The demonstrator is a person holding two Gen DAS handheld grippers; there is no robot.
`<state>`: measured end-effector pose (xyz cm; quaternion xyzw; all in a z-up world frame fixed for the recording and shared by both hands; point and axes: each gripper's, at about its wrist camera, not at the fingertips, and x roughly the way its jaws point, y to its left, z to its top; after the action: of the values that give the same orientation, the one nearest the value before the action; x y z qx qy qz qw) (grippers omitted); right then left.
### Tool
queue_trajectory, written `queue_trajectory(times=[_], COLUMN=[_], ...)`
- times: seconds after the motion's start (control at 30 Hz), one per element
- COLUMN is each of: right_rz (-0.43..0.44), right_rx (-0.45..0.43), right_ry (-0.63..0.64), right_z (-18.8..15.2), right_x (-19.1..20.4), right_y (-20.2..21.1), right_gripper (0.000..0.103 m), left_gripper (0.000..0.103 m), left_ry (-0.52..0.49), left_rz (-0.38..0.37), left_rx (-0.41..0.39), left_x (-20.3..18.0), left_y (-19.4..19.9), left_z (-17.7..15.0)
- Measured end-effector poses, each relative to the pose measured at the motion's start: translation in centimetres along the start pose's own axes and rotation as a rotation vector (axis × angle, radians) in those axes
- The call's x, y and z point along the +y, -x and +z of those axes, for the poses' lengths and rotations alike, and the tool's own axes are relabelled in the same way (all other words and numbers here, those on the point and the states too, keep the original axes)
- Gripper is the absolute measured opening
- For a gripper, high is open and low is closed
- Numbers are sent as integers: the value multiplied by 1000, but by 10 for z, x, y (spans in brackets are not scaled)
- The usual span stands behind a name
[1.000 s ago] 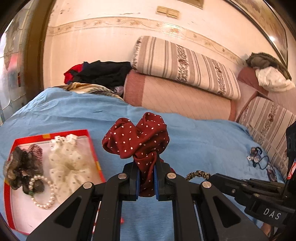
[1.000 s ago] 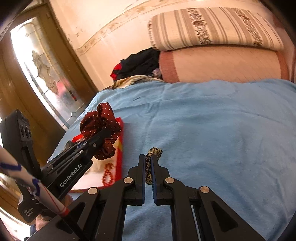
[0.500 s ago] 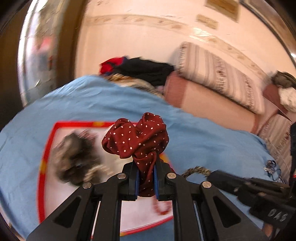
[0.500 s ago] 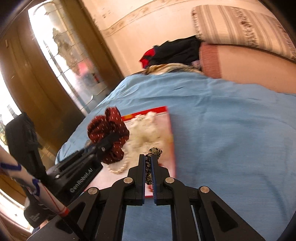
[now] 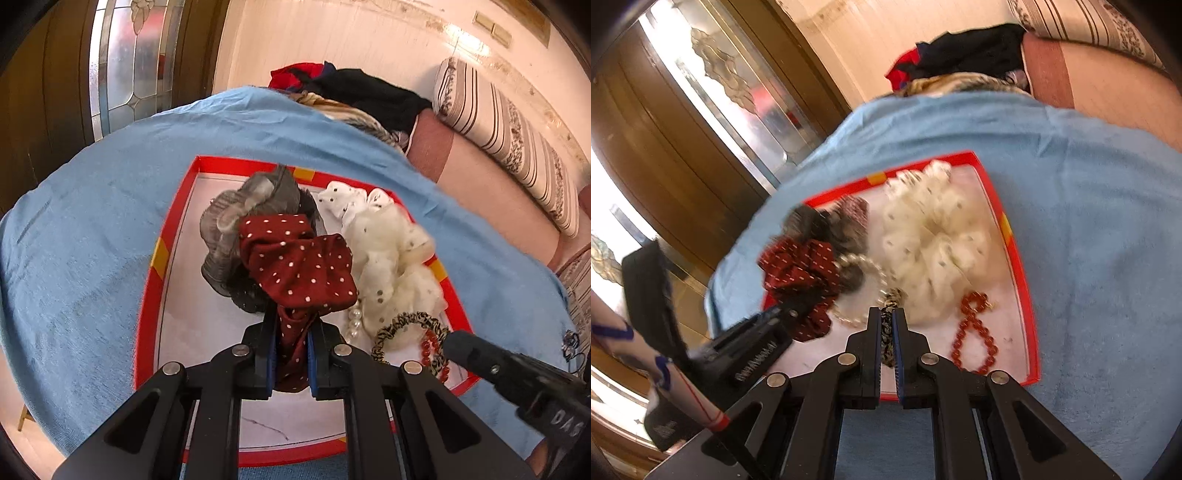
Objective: Organize jewelry
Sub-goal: 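Open both grippers to drop the scrunchie and hair tie into the box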
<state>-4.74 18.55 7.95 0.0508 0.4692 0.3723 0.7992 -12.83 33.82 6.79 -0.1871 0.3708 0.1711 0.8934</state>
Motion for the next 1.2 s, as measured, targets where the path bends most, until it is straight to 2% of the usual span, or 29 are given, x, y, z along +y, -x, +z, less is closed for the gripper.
queue_trajectory(times=[0.27, 0.37, 0.43, 0.53, 0.63, 0.8, 0.87, 0.93, 0.97, 1.07, 1.13, 1.2], right_rz=[-67, -78, -85, -82, -84, -89, -94, -97, -100, -108, -113, -120], right_rx=[38, 54, 52, 52, 36, 21, 16, 15, 14, 14, 16, 10], right_ry=[-12, -13, -19, -28, -22, -17, -19, -19, -16, -6, -1, 5], right_z=[-10, -12, -13, -12, -11, -11, -12, -14, -15, -17, -18, -19], right_x=[-18, -22, -25, -28, -27, -26, -26, -25, -25, -23, -21, -20], right_y=[-7, -9, -8, -5, 2, 12, 15, 19, 20, 27, 30, 35], right_gripper=[7, 8, 8, 17, 25, 25, 29, 39, 39, 41, 49, 54], left_gripper=[12, 21, 34, 43, 44, 50, 55, 56, 57, 69, 76, 78], left_ry=[-16, -17, -21, -36, -40, -46, -48, -54, -61, -70, -69, -73], left_rz=[34, 41, 46, 49, 47, 52, 58, 62, 68, 84, 97, 121], left_rx=[36, 36, 31, 17, 13, 1, -4, -8, -12, -18, -26, -31], left_x=[-4, -6, -7, -11, -14, -16, -18, -20, -22, -27, -28, -31], left_y=[-8, -11, -11, -9, -8, -6, -5, -5, -4, -4, -3, -3], left_z=[-7, -6, -6, -4, -4, -3, -2, -2, -2, -3, -3, -4])
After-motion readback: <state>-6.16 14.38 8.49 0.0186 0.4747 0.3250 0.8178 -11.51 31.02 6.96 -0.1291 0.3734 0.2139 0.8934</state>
